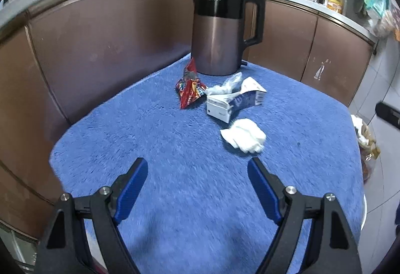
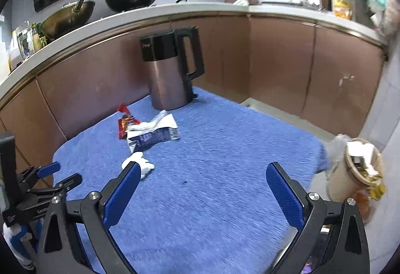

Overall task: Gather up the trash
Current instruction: 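Grasp the red snack wrapper with the left tool while the right grasps the milk carton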

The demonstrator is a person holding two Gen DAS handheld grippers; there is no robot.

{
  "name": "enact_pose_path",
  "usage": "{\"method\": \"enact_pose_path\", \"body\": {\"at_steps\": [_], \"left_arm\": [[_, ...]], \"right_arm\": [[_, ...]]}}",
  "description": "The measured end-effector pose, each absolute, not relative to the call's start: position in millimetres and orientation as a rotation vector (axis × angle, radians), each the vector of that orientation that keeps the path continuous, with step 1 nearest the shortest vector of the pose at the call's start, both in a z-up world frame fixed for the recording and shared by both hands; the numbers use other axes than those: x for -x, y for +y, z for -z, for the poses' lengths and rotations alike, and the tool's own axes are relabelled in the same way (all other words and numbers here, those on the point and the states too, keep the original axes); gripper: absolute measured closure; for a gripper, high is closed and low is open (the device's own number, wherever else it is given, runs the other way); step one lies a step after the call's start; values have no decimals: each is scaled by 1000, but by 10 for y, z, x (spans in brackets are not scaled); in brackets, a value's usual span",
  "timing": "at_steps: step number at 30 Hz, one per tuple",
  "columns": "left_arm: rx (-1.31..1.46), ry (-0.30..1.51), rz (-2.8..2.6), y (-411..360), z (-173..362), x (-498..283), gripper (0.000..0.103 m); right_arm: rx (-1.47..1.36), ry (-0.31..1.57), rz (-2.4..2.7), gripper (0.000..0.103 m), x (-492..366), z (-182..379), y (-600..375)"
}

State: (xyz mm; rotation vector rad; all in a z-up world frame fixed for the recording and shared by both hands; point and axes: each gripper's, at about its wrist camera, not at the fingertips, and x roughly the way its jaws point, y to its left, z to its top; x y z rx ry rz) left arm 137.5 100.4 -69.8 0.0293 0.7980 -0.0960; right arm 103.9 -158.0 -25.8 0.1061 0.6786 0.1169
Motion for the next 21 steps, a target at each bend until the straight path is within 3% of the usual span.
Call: {"method": "enact_pose_path", "body": {"at_steps": [14, 17, 21], "left_arm": [[165, 862, 164, 1237, 848, -2922, 22], [189, 876, 136, 1235, 939, -3227, 22], [239, 920, 120, 1286, 1116, -3517, 31]], "right_arm": [[-296, 864, -315, 17, -2395, 889, -1143], [-389, 922, -338, 27, -2680, 1055, -1057], [-466, 988, -355, 33, -3012, 1266, -883]]}}
